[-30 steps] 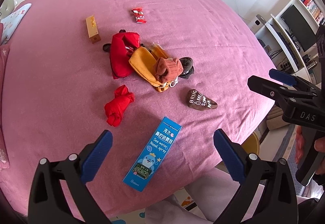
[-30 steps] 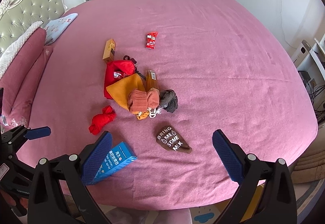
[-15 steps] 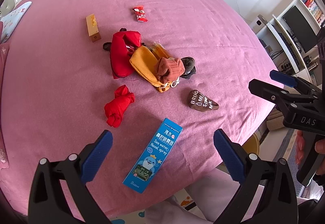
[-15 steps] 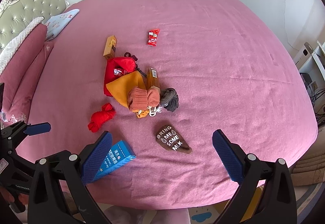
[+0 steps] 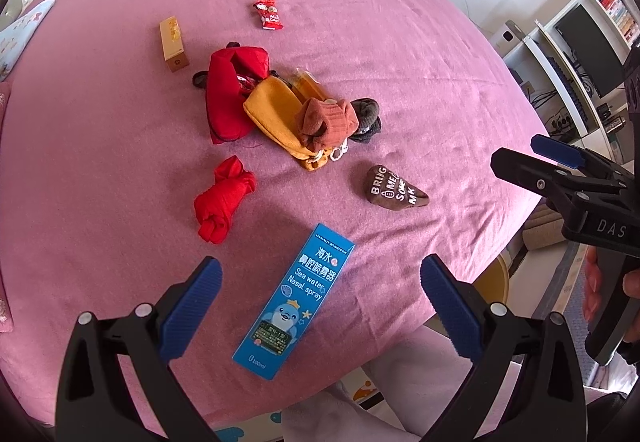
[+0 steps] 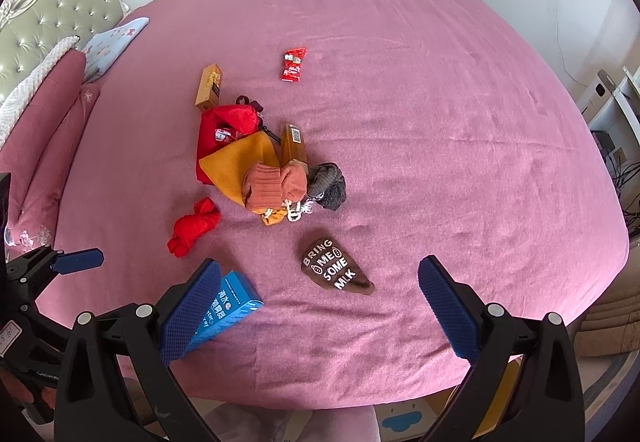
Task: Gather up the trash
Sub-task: 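Move both tools toward the blue nasal spray box on the bed, then grasp the blue nasal spray box with the left tool while the right tool grasps the red cloth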
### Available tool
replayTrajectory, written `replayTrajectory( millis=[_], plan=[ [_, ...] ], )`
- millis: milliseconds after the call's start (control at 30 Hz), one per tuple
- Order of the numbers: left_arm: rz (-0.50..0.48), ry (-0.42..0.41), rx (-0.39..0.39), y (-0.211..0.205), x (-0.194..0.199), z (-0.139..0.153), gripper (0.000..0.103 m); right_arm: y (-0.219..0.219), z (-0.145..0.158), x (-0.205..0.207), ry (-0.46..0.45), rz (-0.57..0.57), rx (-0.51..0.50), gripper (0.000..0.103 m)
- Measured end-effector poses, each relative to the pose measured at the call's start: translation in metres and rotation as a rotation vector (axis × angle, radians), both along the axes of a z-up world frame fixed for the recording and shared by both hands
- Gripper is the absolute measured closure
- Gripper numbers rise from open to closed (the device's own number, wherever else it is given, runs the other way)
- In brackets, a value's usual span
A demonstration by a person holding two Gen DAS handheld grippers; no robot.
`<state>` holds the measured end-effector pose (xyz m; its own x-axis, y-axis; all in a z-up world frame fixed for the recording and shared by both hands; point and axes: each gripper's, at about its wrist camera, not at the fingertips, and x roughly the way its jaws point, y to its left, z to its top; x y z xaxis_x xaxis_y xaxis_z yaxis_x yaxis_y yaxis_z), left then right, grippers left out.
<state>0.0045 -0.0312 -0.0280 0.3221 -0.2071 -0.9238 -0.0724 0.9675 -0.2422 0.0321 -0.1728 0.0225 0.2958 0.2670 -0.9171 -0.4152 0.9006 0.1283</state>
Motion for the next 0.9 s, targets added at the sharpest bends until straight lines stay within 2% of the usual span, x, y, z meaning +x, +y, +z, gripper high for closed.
replayTrajectory(
  millis=[600, 900],
  plan=[
    [-0.015, 0.029, -0.006, -0.005, 0.002, -0.009, 0.004, -0.007, -0.009, -0.001, 0.023, -0.024, -0.008, 0.008],
    [-0.06, 0.099, 0.005, -0.012, 0.002, -0.047, 0.004, -0.009, -0.03, -0.005, 0.066, -0.041, -0.009, 0.008]
  ],
)
